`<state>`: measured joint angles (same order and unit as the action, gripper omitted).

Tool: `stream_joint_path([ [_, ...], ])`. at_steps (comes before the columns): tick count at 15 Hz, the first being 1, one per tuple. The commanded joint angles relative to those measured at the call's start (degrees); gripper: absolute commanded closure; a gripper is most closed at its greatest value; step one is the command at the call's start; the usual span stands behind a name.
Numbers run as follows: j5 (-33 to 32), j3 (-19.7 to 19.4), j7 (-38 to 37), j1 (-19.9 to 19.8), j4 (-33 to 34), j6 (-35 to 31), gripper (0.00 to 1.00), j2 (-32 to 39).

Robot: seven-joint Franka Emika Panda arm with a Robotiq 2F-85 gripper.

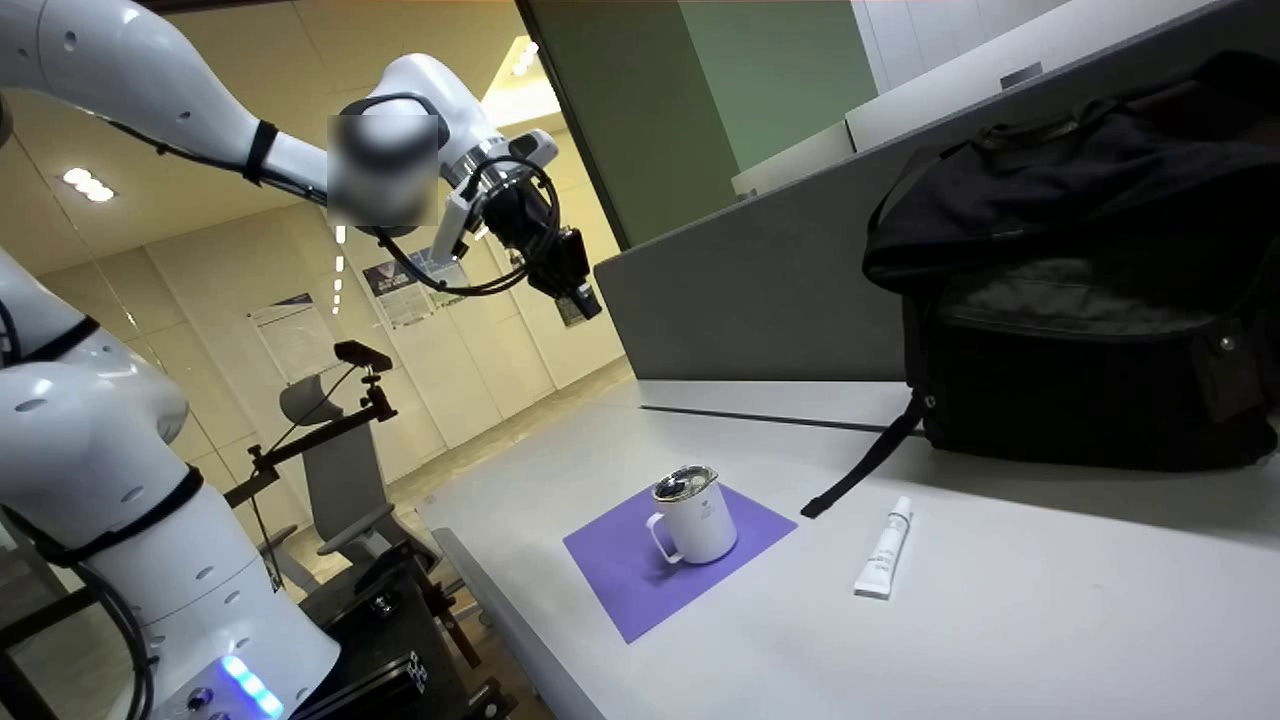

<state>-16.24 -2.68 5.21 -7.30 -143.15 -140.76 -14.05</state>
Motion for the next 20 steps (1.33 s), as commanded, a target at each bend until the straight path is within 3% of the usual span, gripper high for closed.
stream_joint_path([
  [1, -0.1, -0.4, -0.1, 0.4, 0.1, 0.2, 0.99, 0.0],
  [6, -0.1, -0.4, -0.1, 0.4, 0.1, 0.2, 1.0, 0.0],
  [13, 0.0, -0.5, -0.4, 0.7, 2.1, -2.8, 1.0, 9.4],
  [20, 1.3, -1.1, -0.6, 0.9, 1.7, -15.5, 1.0, 18.4],
])
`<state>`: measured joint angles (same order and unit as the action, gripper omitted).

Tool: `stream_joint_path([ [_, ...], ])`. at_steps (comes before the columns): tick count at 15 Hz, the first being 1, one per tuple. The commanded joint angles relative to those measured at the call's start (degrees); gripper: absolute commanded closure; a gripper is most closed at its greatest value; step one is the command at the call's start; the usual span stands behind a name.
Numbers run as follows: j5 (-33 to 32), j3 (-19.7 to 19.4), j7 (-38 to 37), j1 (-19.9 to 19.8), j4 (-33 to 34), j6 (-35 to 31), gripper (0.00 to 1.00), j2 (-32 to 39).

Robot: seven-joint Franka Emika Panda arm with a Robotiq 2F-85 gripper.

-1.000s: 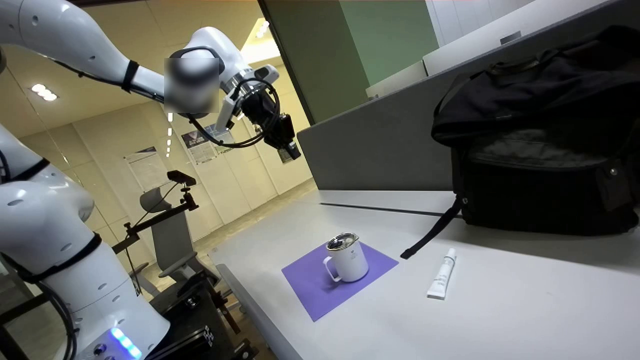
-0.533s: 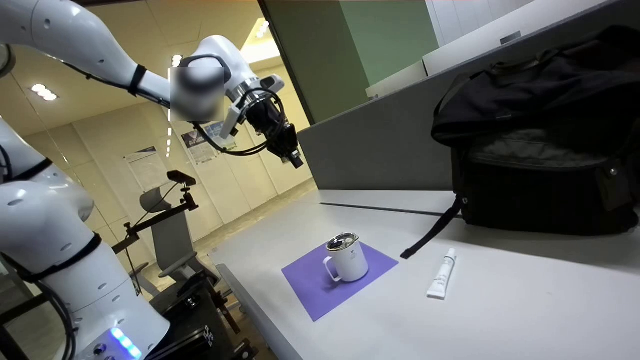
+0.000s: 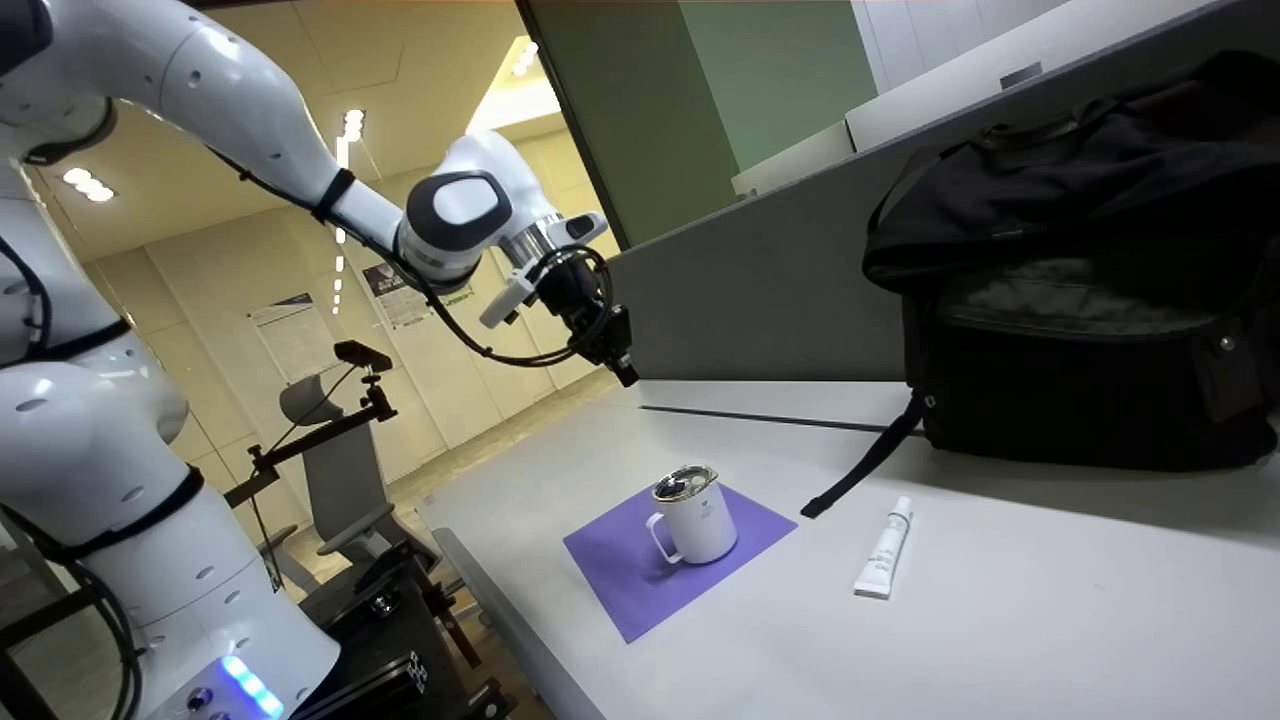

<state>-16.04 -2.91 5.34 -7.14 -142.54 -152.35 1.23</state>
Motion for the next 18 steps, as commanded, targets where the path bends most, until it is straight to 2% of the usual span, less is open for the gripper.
stream_joint_path([
  [1, 1.3, -1.0, -0.6, 0.8, 1.1, -5.3, 1.0, 4.1],
  [8, 3.2, -1.7, 0.1, 1.0, 1.8, -8.0, 1.0, 9.7],
  [18, 3.1, -2.6, 0.4, 1.2, 0.9, -8.1, 0.99, 9.9],
])
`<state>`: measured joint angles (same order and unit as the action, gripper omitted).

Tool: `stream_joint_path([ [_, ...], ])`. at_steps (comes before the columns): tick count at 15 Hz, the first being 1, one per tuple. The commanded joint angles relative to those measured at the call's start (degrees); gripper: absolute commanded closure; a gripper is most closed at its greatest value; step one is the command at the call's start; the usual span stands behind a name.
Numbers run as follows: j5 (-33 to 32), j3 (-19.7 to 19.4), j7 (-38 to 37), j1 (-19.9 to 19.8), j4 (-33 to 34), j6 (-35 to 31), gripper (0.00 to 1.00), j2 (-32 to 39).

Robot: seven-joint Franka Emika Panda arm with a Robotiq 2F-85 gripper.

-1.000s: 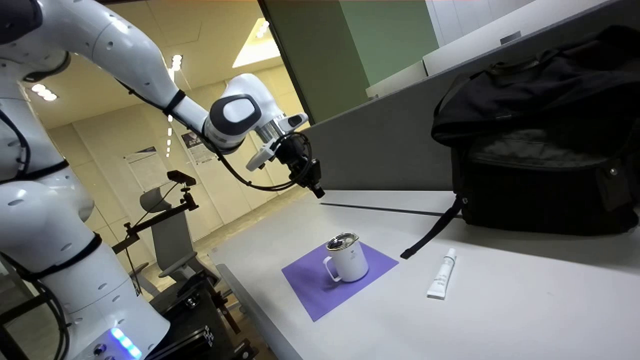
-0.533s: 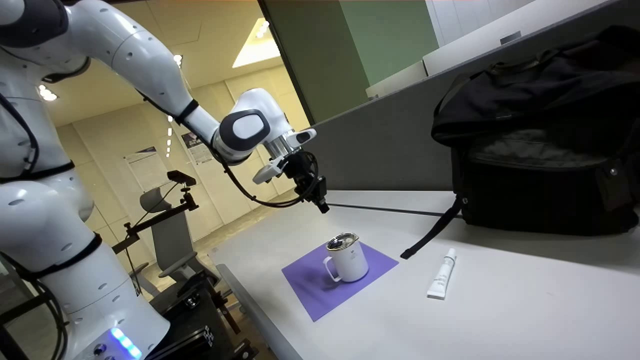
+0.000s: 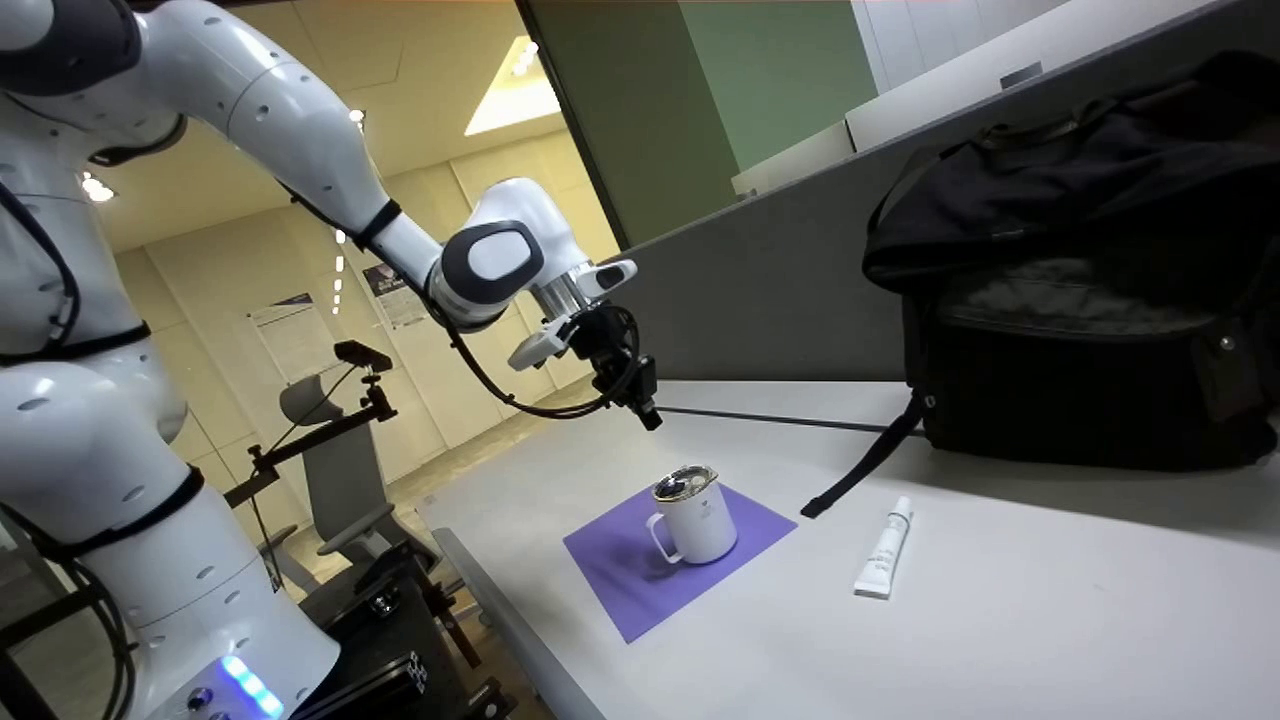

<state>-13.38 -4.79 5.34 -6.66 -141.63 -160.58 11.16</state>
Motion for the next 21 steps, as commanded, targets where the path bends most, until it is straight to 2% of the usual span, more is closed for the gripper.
stream_joint_path([
  [1, 0.5, -0.7, 0.4, 0.7, 0.0, 0.1, 0.99, 0.0],
  [8, 0.5, -0.7, 0.4, 0.8, 0.0, 0.1, 1.0, 0.0],
  [14, 1.1, -1.2, 0.8, 0.3, 1.3, -4.3, 1.0, 4.6],
  [21, 2.7, -1.7, 0.7, 0.7, 2.6, -3.6, 1.0, 8.5],
])
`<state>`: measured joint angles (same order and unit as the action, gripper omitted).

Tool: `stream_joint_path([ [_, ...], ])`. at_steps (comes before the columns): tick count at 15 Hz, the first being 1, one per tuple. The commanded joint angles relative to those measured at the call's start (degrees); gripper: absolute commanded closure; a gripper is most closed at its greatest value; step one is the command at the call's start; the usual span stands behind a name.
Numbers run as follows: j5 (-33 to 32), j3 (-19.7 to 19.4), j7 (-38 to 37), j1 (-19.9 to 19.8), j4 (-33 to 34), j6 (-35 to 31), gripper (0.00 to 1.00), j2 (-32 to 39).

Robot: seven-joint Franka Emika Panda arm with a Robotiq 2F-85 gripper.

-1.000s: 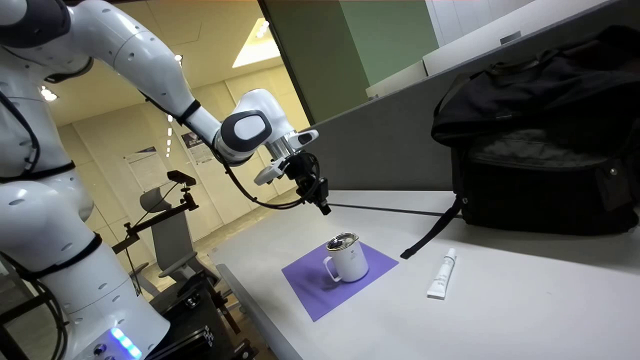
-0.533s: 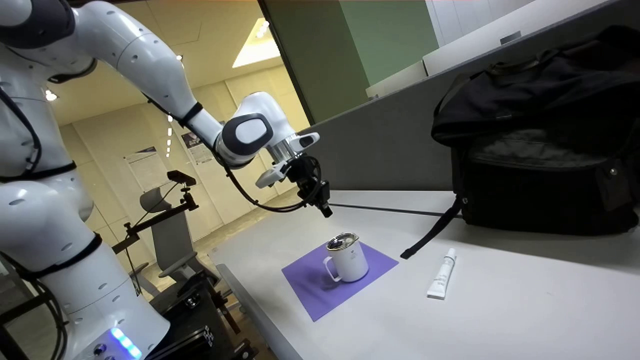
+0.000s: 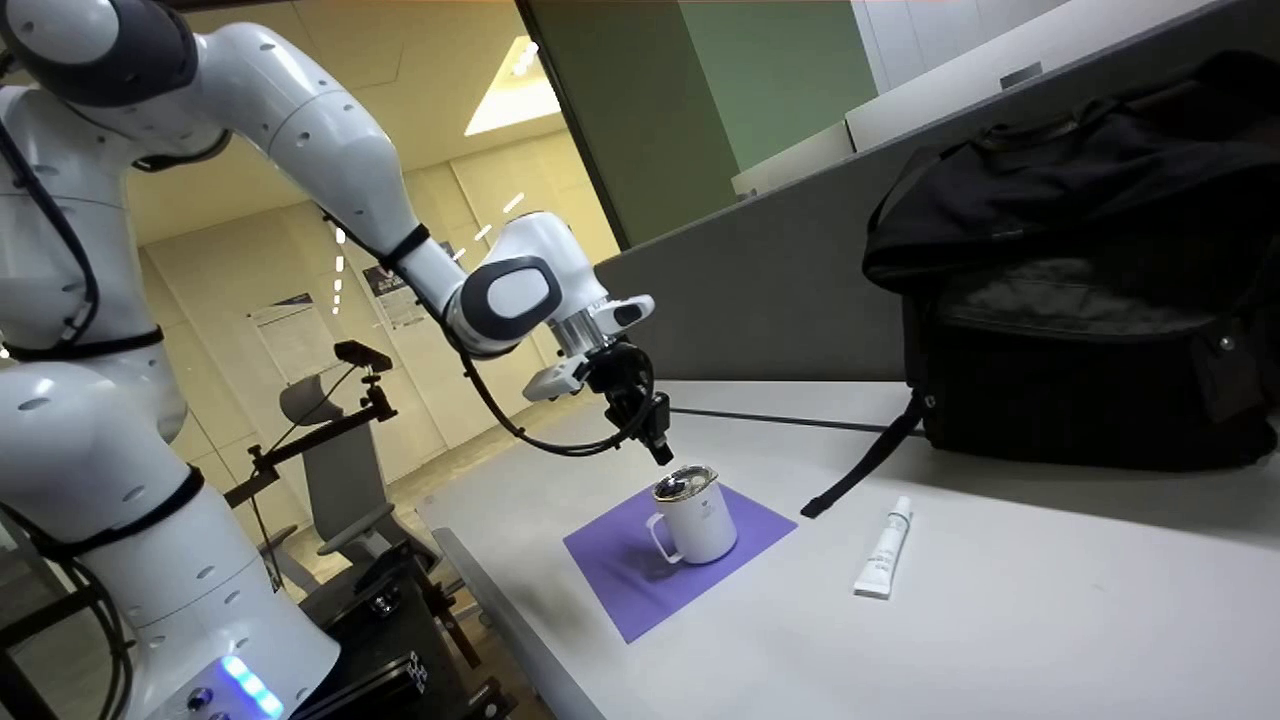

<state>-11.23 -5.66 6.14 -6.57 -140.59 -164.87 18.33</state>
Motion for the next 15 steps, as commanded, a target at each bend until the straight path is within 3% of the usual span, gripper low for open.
stream_joint_path([
  [1, 0.5, -0.9, 0.0, 0.6, 1.8, 0.8, 1.0, 1.7],
  [10, 0.6, -1.0, -0.1, 0.9, 3.0, 0.3, 1.0, 4.9],
  [15, -0.9, -2.6, -1.3, 3.0, 3.8, -0.1, 1.0, 6.5],
])
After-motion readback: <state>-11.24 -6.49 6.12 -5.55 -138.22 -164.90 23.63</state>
